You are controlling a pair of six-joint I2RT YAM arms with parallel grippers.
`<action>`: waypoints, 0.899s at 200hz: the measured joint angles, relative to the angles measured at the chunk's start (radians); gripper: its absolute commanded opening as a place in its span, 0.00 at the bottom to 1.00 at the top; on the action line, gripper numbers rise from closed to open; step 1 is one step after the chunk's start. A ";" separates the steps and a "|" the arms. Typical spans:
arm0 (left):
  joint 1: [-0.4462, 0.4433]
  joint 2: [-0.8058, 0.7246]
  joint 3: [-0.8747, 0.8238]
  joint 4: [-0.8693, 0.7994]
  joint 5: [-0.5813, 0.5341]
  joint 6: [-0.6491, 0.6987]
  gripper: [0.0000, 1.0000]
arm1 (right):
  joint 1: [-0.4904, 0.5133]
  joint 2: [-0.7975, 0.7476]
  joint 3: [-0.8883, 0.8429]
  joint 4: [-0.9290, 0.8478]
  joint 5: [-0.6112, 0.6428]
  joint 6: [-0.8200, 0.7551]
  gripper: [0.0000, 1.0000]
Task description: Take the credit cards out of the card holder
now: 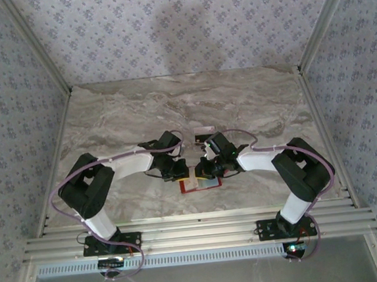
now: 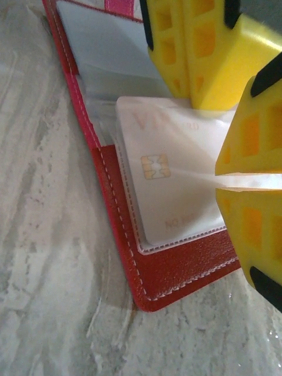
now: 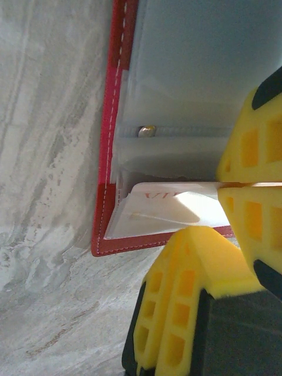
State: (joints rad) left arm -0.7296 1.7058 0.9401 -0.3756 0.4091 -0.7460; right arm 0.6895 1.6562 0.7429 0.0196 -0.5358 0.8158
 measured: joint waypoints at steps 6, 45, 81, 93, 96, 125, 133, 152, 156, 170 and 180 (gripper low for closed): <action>0.000 0.006 0.000 0.005 0.001 0.000 0.13 | 0.000 0.000 0.000 0.000 0.000 0.000 0.08; 0.001 0.013 -0.003 0.016 0.006 0.000 0.11 | -0.003 0.000 0.000 -0.003 0.000 0.000 0.08; 0.001 0.013 -0.003 0.012 -0.002 0.005 0.09 | -0.005 -0.005 0.000 -0.012 0.002 -0.001 0.06; 0.001 0.013 -0.003 0.011 -0.002 0.012 0.10 | -0.007 -0.015 -0.001 -0.017 0.005 -0.001 0.06; 0.001 0.013 -0.003 0.011 -0.002 0.013 0.10 | -0.007 -0.018 -0.001 -0.018 0.005 -0.002 0.06; 0.001 0.013 -0.003 0.010 -0.005 0.023 0.09 | -0.018 -0.039 -0.008 -0.035 0.008 -0.006 0.06; 0.000 0.013 -0.003 0.010 -0.005 0.023 0.09 | -0.021 -0.043 -0.008 -0.040 0.008 -0.009 0.06; 0.001 0.013 -0.003 0.008 -0.009 0.024 0.09 | -0.028 -0.052 -0.012 -0.047 0.009 -0.015 0.05; 0.001 0.013 -0.003 0.008 -0.010 0.024 0.09 | -0.029 -0.054 -0.012 -0.050 0.009 -0.015 0.05; 0.000 0.015 -0.003 0.008 -0.013 0.024 0.09 | -0.033 -0.061 -0.012 -0.058 0.012 -0.019 0.05; 0.000 0.016 -0.003 0.009 -0.013 0.024 0.09 | -0.035 -0.066 -0.012 -0.065 0.015 -0.023 0.05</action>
State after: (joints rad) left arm -0.7296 1.7222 0.9371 -0.3668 0.3962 -0.7219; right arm 0.6548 1.5902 0.7307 -0.0452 -0.5209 0.7929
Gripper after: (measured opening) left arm 0.094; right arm 0.052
